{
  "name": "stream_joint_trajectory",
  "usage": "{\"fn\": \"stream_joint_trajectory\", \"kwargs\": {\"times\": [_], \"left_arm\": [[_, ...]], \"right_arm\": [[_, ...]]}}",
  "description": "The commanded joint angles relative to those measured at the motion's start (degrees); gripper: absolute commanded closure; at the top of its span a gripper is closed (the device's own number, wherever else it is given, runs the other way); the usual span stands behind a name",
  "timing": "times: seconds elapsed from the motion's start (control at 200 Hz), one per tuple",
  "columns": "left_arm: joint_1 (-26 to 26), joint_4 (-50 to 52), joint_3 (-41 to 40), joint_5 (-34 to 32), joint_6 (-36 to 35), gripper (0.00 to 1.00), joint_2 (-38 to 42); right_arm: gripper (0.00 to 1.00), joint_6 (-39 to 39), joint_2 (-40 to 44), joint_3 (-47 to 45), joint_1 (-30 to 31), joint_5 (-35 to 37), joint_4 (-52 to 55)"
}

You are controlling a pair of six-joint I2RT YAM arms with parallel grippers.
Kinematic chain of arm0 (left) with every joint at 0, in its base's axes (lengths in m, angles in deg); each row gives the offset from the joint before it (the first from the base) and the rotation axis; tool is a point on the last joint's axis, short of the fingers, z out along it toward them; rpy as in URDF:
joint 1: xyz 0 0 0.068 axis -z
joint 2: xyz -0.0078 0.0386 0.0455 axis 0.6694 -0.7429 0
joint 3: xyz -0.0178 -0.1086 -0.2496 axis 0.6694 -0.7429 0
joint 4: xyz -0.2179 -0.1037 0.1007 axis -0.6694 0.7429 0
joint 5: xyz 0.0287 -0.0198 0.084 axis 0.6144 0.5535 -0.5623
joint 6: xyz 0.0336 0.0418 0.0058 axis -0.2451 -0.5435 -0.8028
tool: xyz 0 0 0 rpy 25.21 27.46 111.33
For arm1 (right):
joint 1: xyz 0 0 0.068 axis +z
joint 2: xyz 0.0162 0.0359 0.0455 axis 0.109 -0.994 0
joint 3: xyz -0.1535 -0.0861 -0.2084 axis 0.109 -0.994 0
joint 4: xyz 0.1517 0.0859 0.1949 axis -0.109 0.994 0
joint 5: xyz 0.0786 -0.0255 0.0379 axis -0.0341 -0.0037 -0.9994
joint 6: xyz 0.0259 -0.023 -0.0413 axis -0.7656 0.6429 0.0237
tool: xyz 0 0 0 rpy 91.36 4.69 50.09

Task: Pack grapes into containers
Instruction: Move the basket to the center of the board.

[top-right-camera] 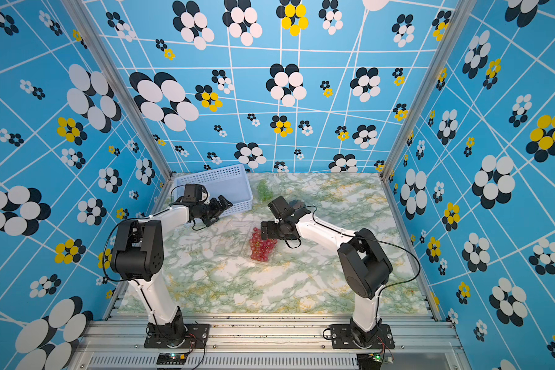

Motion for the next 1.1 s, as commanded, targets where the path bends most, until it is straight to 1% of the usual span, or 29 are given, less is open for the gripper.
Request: {"fn": "stream_joint_trajectory", "kwargs": {"times": [0.0, 0.175, 0.38, 0.515, 0.61, 0.725, 0.84, 0.86, 0.98, 1.095], "left_arm": [[-0.99, -0.10, 1.52, -0.62, -1.00, 0.00, -2.45], [-1.52, -0.19, 2.54, -0.57, -0.95, 0.01, -3.63], [-1.54, 0.01, 3.25, -0.44, -1.19, 0.01, -2.85], [-1.89, 3.26, 7.68, -0.13, -2.01, 0.00, -4.14], [-1.63, 2.99, 7.46, -0.10, -1.47, 0.01, -3.10], [-1.38, 2.72, 4.13, 0.83, -0.41, 0.00, -0.23], [-0.86, 1.41, -2.21, 1.66, 1.22, 0.00, 2.73], [-0.80, 1.23, -3.37, 1.71, 1.39, 0.00, 4.40], [0.37, 0.57, -9.80, 0.71, 2.15, 0.00, 9.21], [1.41, 1.22, -13.87, -0.76, 1.66, 0.00, 12.44]], "right_arm": [[0.01, 0.87, -1.38, 2.04, -0.33, -0.56, 0.28], [0.01, 0.70, -0.97, 1.92, -0.33, -0.48, -0.04], [0.01, 0.43, -0.89, 1.53, -0.35, -0.65, -0.39], [0.01, 0.35, -1.12, 1.97, -0.33, -1.09, -0.38], [0.01, 0.13, -0.89, 1.97, -0.33, -1.09, -0.42], [0.01, -0.35, -0.12, 1.12, -0.33, -1.34, -0.92], [0.01, -0.87, 1.00, -0.55, -0.33, -1.27, -1.87], [0.01, -0.92, 1.17, -0.81, -0.33, -1.26, -1.91], [0.01, -1.06, 2.46, -2.07, -0.32, -0.41, -1.47], [0.01, -1.19, 4.80, -4.47, -0.33, 1.56, -1.28]]}}
